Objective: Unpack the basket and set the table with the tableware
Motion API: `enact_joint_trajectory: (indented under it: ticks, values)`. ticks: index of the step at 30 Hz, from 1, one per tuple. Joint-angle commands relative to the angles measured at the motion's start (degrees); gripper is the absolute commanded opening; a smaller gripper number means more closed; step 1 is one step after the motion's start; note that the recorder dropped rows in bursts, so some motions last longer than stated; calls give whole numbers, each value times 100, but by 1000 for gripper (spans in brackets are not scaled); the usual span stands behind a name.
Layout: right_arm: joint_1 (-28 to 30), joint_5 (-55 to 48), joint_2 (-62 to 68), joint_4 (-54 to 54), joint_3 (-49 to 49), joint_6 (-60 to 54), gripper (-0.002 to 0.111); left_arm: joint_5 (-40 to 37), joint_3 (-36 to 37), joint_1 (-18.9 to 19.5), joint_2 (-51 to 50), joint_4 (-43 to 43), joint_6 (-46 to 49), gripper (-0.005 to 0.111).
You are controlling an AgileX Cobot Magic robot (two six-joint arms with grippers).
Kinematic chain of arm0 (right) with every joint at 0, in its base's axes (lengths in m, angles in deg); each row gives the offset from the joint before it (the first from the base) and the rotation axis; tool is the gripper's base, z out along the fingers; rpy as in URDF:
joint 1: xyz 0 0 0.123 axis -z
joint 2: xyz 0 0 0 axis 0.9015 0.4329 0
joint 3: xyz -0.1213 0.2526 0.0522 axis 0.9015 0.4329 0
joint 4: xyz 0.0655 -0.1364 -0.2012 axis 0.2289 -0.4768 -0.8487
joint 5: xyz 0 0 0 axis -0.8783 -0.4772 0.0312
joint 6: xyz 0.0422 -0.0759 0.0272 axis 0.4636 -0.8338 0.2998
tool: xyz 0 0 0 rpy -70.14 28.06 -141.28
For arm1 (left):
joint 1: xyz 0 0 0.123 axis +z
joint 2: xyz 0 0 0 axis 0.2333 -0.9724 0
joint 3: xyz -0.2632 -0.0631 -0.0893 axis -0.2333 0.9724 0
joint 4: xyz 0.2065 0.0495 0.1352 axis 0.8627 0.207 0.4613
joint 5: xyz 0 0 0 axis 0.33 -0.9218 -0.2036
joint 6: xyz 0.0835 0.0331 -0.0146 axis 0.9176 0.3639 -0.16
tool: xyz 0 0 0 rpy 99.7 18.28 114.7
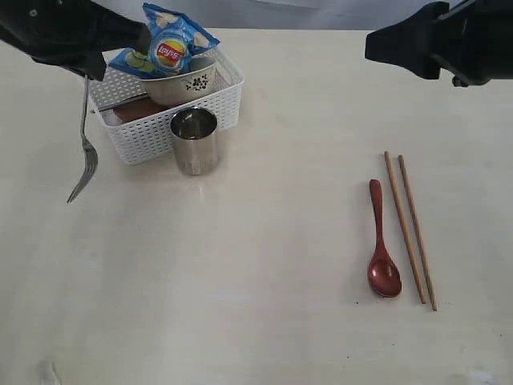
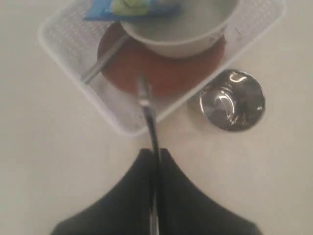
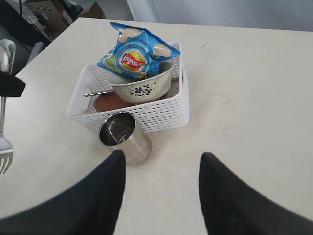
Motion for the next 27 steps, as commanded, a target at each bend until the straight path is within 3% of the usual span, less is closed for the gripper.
enact_joint_trajectory:
  ticks: [1, 7, 11, 14, 20, 27]
  values:
    - [42, -86, -33, -12, 5, 82, 45, -783, -18, -620, 414, 590, -1447, 0]
    - [42, -226, -33, -22, 5, 126, 45, -824, 627, -1471, 535, 846, -2471, 0]
    - [42, -247, -33, -180, 5, 308, 45, -578, 1070, -2133, 305, 1458, -3453, 0]
    - [42, -274, -33, -275, 5, 440, 45, -827, 1119, -2475, -83, 2014, -4064, 0]
    - [42, -300, -33, -275, 5, 440, 45, -698, 974, -2526, -1092, 2060, -4272, 0]
    - [42, -300, -33, -275, 5, 440, 45, -672, 297, -2526, -2198, 2063, -4168, 0]
